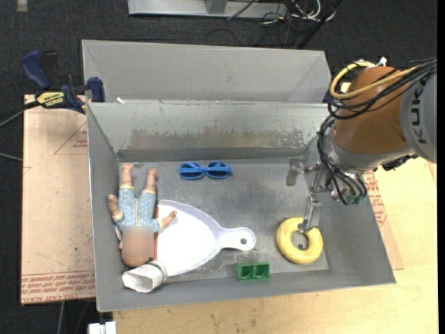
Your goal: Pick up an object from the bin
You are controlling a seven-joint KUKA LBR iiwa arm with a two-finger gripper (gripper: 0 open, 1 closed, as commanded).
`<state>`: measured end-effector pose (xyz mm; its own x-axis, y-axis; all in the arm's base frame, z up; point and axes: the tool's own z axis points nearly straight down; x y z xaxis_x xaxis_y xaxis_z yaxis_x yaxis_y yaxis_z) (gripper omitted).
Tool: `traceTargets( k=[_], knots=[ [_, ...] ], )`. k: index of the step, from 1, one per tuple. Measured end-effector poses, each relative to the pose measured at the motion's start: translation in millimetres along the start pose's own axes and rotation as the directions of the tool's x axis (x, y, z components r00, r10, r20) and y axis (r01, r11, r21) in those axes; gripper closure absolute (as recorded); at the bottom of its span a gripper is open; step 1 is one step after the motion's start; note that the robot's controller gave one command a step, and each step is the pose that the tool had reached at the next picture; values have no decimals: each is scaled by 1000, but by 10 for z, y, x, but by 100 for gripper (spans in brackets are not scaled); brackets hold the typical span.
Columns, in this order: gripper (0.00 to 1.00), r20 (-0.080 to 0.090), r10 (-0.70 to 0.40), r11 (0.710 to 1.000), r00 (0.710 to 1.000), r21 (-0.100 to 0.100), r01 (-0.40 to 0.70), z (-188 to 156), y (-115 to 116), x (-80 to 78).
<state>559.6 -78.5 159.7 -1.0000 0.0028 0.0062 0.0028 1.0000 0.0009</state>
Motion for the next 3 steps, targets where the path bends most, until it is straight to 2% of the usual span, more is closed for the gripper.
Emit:
traceTargets(
  k=[1,2,3],
  knots=[
    [0,7,-2,1000,1000,1,2,-45,2,-15],
    [0,13,14,1000,1000,0,-14,326,-305,125],
    [0,8,-13,1000,1000,5,13,797,-419,154]
  ],
)
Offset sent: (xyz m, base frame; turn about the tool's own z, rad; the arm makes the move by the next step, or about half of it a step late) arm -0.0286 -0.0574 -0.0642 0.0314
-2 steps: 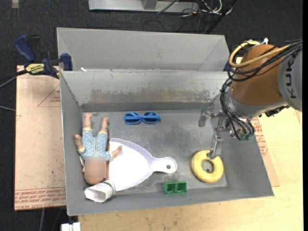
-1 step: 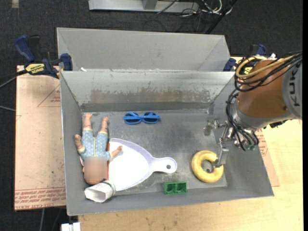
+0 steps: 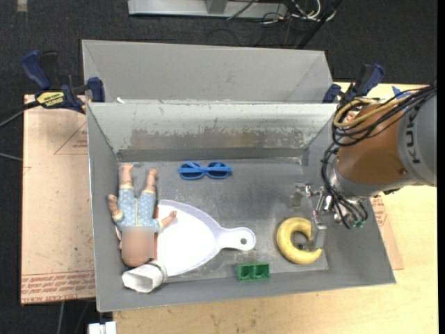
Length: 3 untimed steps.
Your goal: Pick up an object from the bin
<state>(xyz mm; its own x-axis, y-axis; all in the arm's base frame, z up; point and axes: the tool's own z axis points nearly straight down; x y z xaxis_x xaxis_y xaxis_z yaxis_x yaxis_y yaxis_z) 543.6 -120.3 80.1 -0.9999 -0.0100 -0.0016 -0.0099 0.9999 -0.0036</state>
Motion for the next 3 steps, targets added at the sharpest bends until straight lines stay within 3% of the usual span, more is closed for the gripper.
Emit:
traceTargets(
  k=[1,2,3],
  knots=[
    [100,9,-164,987,986,-5,164,101,-156,277],
    [100,9,-164,986,986,-4,164,101,-155,276],
    [100,12,-180,984,984,-5,180,-1098,-145,163]
  ],
)
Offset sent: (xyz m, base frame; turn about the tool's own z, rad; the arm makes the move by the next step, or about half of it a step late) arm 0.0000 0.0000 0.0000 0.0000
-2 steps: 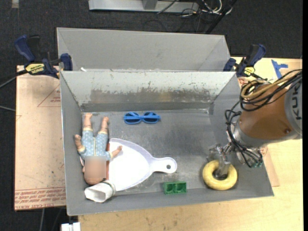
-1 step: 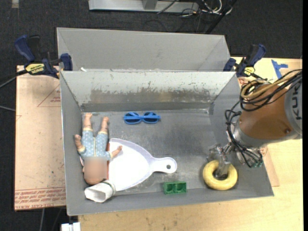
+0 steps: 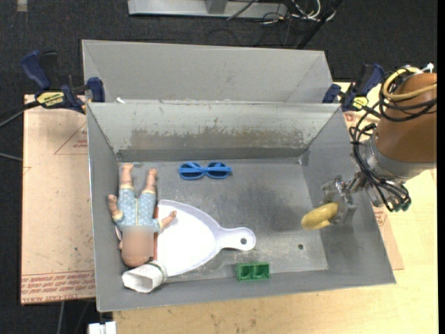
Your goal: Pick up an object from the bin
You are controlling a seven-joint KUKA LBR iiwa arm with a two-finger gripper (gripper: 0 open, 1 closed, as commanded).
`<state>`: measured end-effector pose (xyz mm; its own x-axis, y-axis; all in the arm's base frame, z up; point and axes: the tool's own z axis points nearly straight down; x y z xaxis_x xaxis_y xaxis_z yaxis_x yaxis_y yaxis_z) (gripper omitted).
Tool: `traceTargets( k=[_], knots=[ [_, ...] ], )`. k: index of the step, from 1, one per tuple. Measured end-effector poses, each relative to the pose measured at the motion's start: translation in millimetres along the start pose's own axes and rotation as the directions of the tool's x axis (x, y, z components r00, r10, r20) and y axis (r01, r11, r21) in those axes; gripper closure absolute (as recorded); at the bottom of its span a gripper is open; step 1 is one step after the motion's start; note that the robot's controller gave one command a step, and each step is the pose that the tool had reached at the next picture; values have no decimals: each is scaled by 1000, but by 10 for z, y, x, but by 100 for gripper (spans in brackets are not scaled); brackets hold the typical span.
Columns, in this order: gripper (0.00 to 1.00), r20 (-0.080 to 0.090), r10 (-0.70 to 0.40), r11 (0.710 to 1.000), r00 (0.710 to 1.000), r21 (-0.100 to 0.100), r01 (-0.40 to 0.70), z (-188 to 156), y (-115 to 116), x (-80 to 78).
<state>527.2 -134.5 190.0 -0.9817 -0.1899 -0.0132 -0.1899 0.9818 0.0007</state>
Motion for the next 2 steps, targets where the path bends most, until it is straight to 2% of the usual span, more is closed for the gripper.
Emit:
traceTargets(
  k=[1,2],
  knots=[
    [100,0,0,1000,1000,0,0,0,0,0],
    [100,-1,17,1000,1000,-1,-17,-370,-26,-10]
  ],
)
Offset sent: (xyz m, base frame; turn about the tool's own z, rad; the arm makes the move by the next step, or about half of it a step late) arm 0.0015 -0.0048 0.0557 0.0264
